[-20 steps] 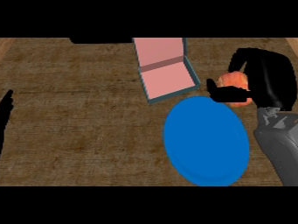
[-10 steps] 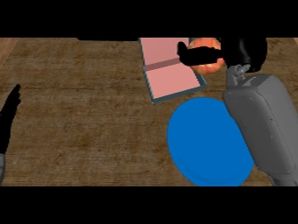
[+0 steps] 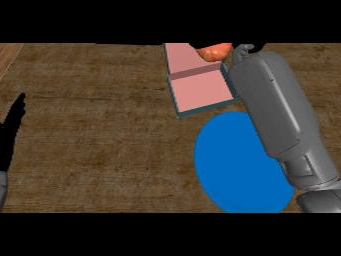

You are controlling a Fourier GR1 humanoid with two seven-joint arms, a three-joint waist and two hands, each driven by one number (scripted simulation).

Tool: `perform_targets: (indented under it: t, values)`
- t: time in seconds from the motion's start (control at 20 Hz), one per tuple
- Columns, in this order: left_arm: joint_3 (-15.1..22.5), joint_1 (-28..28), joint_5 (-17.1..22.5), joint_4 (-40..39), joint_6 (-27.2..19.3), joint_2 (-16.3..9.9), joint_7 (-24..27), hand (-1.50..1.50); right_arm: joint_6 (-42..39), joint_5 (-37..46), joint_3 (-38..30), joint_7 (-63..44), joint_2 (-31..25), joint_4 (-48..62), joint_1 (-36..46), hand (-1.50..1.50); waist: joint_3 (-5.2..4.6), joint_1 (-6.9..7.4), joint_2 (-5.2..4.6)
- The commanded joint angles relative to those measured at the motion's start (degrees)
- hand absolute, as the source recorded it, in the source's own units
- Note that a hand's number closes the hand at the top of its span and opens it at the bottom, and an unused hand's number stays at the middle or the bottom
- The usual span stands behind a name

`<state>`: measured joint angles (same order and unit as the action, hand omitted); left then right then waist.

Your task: Pick the squash from the plate and place it in the cardboard box

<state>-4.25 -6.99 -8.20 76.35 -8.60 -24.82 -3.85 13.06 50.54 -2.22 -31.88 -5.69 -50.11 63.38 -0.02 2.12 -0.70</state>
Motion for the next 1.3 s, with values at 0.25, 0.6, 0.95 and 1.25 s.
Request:
perform_targets:
  t: [0.25,0.6,0.95,1.25]
  values:
    - [1.7,-3.9,-2.5,-1.9,-0.7,1.6,-0.8,0.0,7.3,1.0,-5.2,6.2,-2.2,25.0,11.0,1.5,-0.02,1.64,-1.06]
    - [1.5,-3.6,-1.8,-0.7,0.6,1.4,-0.1,0.0,15.1,-4.1,-12.5,6.8,-1.1,32.0,9.1,-1.5,0.06,2.98,-1.57]
    - [1.3,-4.3,-1.6,1.0,1.5,1.0,-1.6,0.0,20.5,-5.7,-14.6,15.9,-1.0,33.5,9.3,-1.5,0.13,3.88,-1.73]
    - [0.2,-3.9,-1.4,-1.0,1.8,0.7,-0.8,0.0,26.9,-9.7,-18.7,23.7,-1.8,30.9,10.2,-1.5,0.1,2.58,-1.34]
